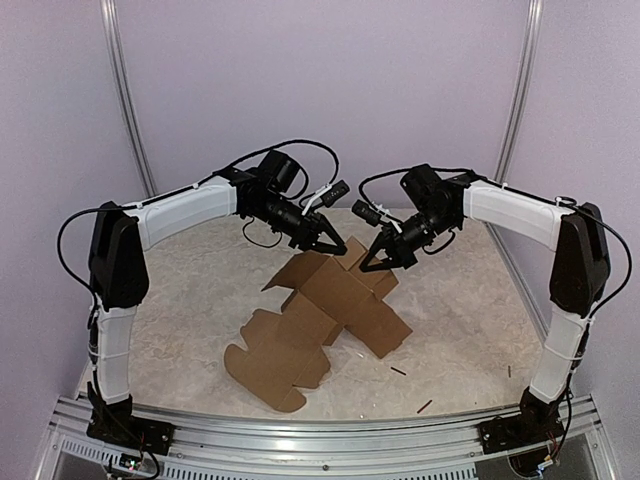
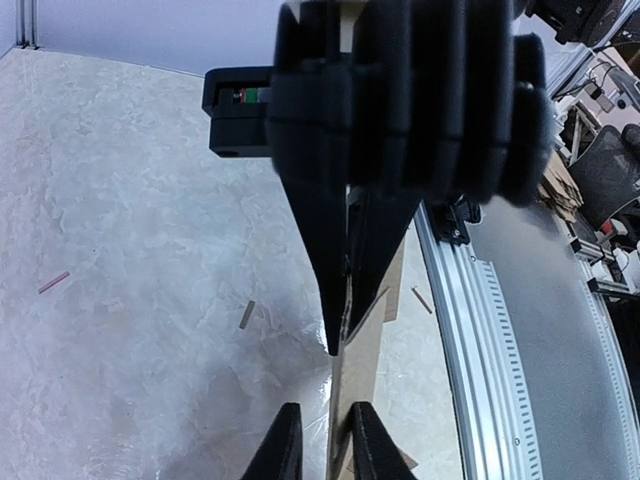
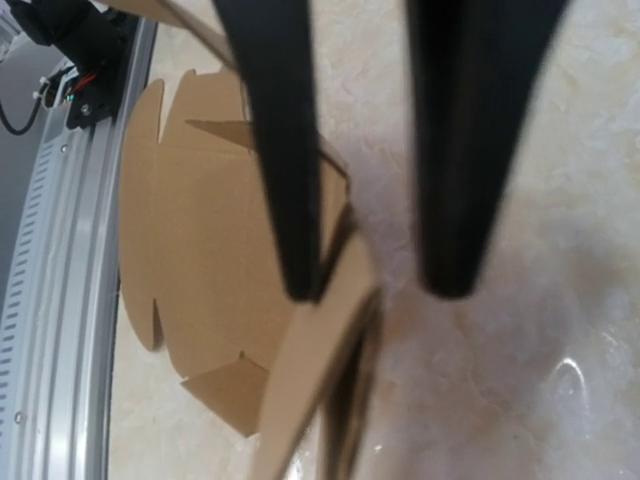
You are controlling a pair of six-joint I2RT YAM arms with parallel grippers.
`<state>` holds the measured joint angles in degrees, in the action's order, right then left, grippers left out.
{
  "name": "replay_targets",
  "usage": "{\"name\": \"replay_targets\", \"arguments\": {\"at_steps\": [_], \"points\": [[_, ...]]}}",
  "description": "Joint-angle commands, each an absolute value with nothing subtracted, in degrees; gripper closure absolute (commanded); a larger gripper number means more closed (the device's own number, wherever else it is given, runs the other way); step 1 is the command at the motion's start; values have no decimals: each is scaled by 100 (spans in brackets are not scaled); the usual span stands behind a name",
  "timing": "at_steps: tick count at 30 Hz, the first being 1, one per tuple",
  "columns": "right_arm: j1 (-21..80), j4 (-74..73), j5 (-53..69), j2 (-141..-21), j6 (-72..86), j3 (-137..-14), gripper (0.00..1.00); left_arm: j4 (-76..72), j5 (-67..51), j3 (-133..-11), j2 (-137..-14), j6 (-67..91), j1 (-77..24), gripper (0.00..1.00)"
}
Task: Fold the paper box
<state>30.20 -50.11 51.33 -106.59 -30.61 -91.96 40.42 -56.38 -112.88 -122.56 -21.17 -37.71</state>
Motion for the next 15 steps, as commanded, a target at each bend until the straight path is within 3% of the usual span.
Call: {"name": "replay_targets", "arguments": {"at_steps": [1,4,8,13,15], "points": [[3067,-4941,5521,-10454,-3186,-9227,100,3989,-5706,-11386,-12466,-2114,-3832,90],[3067,-4968,5495,-10493,-3173,-9246,97,3942,-5756,-11382,-12480,-2038,-3808,100],[3068,-5007,5367,-10488,-3140,-9210,92,3828,-5686,-11331,-12456,-1914,-3741,100],[2988,-4900,5224,-10388,-2968,-9060,93,3814,-5646,-11277,-12421,-1910,-3660,100],[2944,-4776,5057,-10343,-2849,-9004,97,3814,-5485,-11260,-12373,-1886,-3620,89]]}}
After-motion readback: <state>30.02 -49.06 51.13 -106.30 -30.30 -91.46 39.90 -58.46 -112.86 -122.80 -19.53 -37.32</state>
